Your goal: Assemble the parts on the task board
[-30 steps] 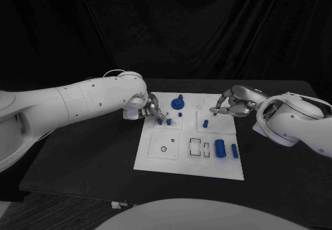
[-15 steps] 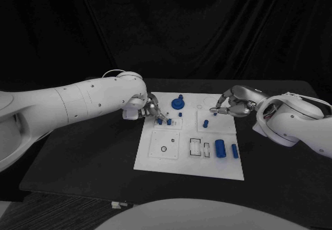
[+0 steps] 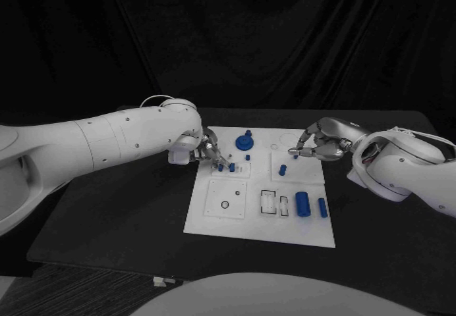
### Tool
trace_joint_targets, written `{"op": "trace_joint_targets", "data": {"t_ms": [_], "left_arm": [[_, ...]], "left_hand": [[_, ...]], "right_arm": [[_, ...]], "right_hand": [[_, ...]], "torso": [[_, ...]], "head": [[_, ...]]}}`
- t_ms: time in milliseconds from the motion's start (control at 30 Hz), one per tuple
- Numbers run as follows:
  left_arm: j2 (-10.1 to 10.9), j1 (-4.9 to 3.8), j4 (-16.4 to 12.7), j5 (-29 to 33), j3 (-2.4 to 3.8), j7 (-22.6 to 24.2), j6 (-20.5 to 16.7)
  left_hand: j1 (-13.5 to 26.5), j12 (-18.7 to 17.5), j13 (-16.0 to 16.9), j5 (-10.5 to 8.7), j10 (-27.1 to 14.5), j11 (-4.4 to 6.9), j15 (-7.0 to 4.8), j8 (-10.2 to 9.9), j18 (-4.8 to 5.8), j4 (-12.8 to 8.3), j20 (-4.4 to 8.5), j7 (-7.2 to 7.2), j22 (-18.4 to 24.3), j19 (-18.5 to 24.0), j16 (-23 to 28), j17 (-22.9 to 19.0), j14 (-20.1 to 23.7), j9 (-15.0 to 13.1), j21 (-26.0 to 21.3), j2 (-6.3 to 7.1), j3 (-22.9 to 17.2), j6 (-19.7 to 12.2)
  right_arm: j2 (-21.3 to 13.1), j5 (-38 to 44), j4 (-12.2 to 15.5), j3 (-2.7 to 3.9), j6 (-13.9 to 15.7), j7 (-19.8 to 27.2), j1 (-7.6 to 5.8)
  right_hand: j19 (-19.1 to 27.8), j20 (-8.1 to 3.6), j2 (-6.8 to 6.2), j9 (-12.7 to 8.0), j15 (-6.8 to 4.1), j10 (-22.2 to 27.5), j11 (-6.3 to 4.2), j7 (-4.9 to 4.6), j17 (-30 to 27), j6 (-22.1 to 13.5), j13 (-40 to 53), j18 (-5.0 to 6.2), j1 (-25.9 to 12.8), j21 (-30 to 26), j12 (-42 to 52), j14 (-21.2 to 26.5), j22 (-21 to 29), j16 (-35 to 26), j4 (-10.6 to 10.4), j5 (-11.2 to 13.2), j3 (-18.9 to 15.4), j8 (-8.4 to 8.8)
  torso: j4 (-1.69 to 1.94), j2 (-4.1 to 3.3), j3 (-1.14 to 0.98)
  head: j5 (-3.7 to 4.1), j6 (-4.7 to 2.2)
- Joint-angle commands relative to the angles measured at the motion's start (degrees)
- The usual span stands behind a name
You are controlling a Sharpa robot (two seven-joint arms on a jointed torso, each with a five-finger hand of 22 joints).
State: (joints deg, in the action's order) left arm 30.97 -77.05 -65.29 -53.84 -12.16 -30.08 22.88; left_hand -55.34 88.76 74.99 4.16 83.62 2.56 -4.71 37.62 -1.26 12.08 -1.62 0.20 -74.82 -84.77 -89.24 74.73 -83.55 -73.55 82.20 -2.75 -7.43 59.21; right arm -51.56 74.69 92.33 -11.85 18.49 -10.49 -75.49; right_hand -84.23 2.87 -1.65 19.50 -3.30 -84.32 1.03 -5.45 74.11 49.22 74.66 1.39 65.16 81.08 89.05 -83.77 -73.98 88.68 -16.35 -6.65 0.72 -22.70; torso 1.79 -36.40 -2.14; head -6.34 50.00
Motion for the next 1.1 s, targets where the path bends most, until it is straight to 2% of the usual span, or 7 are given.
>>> {"op": "trace_joint_targets", "data": {"t_ms": [33,533,900,933,1000,1033,1100], "left_arm": [[0.0,0.10,-0.3,-0.4,0.04,1.1,-0.4],[2.2,-0.31,-2.9,-1.7,0.04,2.9,-4.9],[9.2,-7.80,-12.2,-12.0,0.05,4.2,-11.0],[9.8,-8.51,-12.9,-14.7,0.05,5.3,-12.0],[10.6,-9.26,-13.9,-18.5,0.05,7.6,-14.3],[10.9,-9.59,-14.3,-20.6,0.05,9.4,-16.0],[11.5,-10.15,-14.9,-24.5,0.05,15.7,-19.7]], "left_hand": [[-1.1,1.2,15.0,-0.60,6.4,0.62,-0.84,0.8,-0.58,0.2,0.53,-0.01,-12.8,-1.7,-0.8,15.3,-6.4,-3.8,0.0,0.09,3.0,0.8],[-1.5,1.2,15.0,-0.03,6.4,0.80,-1.01,1.0,-0.58,0.1,0.69,-0.20,-12.8,-1.7,-0.8,15.3,-6.4,-3.7,0.0,0.19,3.0,1.3],[-7.4,1.2,15.0,6.86,6.4,1.42,-1.60,3.8,-0.57,-2.6,1.33,-0.86,-12.8,-1.8,-0.8,15.3,-6.4,-4.8,-0.1,1.02,1.5,3.2],[-8.8,1.2,15.0,8.24,6.4,1.44,-1.61,2.7,-0.60,-3.5,1.36,-0.86,-12.7,-1.7,-0.8,15.3,-6.4,-4.5,-0.2,1.19,0.6,2.1],[-11.8,1.2,15.0,6.53,6.4,0.70,-1.04,-8.1,-0.87,-5.0,1.01,0.03,-12.4,-0.9,-0.8,15.3,-6.4,-1.6,-1.6,1.66,-2.9,-6.2],[-13.6,1.2,15.0,2.80,6.4,-0.08,-0.39,-9.7,-1.02,-5.7,0.69,0.73,-12.2,-0.3,-0.8,15.3,-6.4,-0.7,-2.3,2.47,-6.4,-7.6],[-15.9,-0.8,13.5,2.56,4.3,-0.98,0.44,-11.9,-1.79,-7.3,-0.20,1.80,-11.1,2.2,-0.8,15.3,-6.4,0.8,-6.2,4.44,-13.0,-9.4]], "right_arm": [[0.0,0.1,0.0,0.04,-0.3,-1.0,0.15],[-0.2,0.1,0.0,0.04,-0.4,-1.1,0.17],[-0.7,0.1,0.2,0.04,-0.4,-1.4,0.15],[-0.7,0.1,0.2,0.04,-0.3,-1.4,0.15],[-0.8,0.1,0.4,0.04,0.0,-1.3,0.15],[-0.8,0.1,0.5,0.04,0.2,-1.1,0.14],[-1.0,0.1,0.9,0.04,1.2,-0.6,0.14]], "right_hand": [[-1.3,0.46,0.08,0.9,0.42,-5.7,-0.01,0.08,11.7,-0.3,15.3,1.30,1.3,-1.3,1.0,-5.3,-12.4,-1.1,0.4,-1.2,0.8,-1.14],[-1.3,0.46,0.08,0.9,0.42,-5.7,-0.01,0.08,11.7,-0.3,15.3,1.30,1.3,-1.3,1.0,-5.3,-12.4,-1.1,0.4,-1.2,0.8,-1.14],[-1.3,0.46,0.12,0.9,0.42,-5.7,0.00,0.07,11.8,-0.3,15.3,1.33,1.3,-1.4,1.0,-5.3,-12.4,-1.1,0.4,-1.2,0.7,-1.16],[-1.3,0.46,0.12,0.9,0.42,-5.7,0.00,0.07,11.8,-0.3,15.3,1.33,1.3,-1.4,1.0,-5.3,-12.4,-1.1,0.4,-1.2,0.7,-1.16],[-1.3,0.46,0.12,0.9,0.42,-5.7,0.00,0.07,11.7,-0.3,15.3,1.32,1.4,-1.4,1.0,-5.3,-12.4,-1.1,0.4,-1.2,0.7,-1.16],[-1.3,0.46,0.12,0.9,0.42,-5.7,0.00,0.07,11.7,-0.3,15.3,1.32,1.4,-1.4,1.0,-5.3,-12.4,-1.1,0.4,-1.2,0.7,-1.16],[-1.3,0.46,0.12,0.9,0.42,-5.7,0.00,0.08,11.7,-0.3,15.3,1.32,1.5,-1.4,1.0,-5.3,-12.4,-1.1,0.4,-1.3,0.7,-1.18]], "torso": [[0.00,-0.02,0.01],[0.00,0.01,0.03],[0.02,0.06,0.01],[0.02,0.07,0.02],[0.03,0.11,0.01],[0.06,0.13,-0.01],[-0.01,0.08,-0.01]], "head": [[0.01,0.00],[0.30,0.00],[0.40,0.00],[0.38,0.00],[0.36,0.00],[0.35,0.00],[0.25,0.00]]}}
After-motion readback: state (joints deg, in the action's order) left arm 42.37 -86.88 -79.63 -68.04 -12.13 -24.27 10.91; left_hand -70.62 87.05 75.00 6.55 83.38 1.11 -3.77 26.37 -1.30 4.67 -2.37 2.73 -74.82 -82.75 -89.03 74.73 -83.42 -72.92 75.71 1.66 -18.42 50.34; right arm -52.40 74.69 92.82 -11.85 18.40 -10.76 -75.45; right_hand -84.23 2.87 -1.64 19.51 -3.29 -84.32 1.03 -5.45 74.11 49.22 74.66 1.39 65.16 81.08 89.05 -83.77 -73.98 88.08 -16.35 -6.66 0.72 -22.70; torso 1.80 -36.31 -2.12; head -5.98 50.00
